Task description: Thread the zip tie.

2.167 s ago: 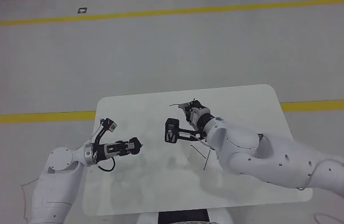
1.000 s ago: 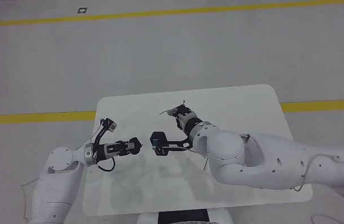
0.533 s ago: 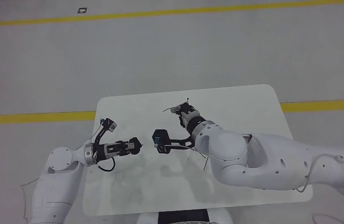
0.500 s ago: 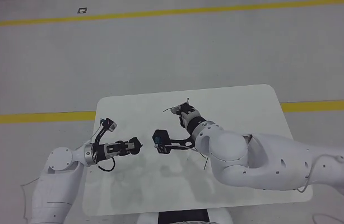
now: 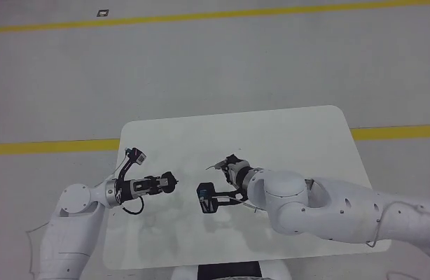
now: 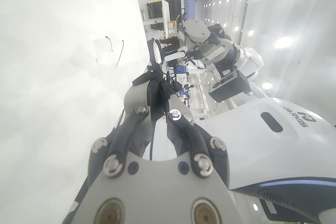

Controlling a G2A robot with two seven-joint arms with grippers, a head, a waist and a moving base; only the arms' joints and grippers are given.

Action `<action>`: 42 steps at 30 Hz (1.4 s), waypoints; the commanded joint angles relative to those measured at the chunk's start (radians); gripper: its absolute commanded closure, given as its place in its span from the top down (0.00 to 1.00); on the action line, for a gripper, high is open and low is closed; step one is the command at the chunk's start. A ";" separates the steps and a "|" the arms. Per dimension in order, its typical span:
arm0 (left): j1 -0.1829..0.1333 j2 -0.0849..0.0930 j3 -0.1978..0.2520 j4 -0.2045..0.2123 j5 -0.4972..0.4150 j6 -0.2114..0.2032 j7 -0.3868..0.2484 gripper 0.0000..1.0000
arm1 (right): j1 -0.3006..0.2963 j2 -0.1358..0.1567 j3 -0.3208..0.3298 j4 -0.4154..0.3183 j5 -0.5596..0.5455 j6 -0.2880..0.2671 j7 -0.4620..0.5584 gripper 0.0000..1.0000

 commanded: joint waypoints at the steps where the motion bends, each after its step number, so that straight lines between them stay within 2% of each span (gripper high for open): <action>1: 0.000 0.000 0.000 0.000 0.000 0.000 0.000 0.00 | -0.001 0.000 0.000 0.000 -0.002 0.000 0.001 0.00; 6: 0.000 0.000 0.000 0.000 0.000 0.000 0.000 0.00 | -0.015 0.001 0.004 0.019 0.008 0.000 -0.007 0.00; 8: 0.000 0.000 0.000 0.000 0.000 0.000 0.000 0.00 | -0.041 0.003 0.031 0.043 0.086 0.011 -0.051 0.00; 16: 0.000 0.000 0.000 0.000 0.000 0.000 0.000 0.00 | -0.148 0.041 0.147 0.107 0.386 0.006 -0.103 0.00; 20: 0.000 0.000 0.000 0.000 0.000 0.000 0.000 0.00 | -0.227 0.064 0.187 0.128 0.483 0.034 -0.149 0.00; 23: 0.000 0.000 0.000 0.000 0.000 0.000 0.000 0.00 | -0.277 0.079 0.208 0.138 0.560 0.011 -0.159 0.00; 35: 0.000 0.000 0.000 0.000 0.000 0.000 0.000 0.00 | -0.281 0.082 0.211 0.139 0.572 0.000 -0.157 0.00; 39: 0.000 0.000 0.000 0.000 0.000 0.000 0.000 0.00 | -0.323 0.081 0.230 0.187 0.614 0.056 -0.179 0.00; 42: 0.000 0.000 0.000 0.000 0.000 0.000 0.000 0.00 | -0.358 0.085 0.244 0.212 0.645 0.074 -0.181 0.00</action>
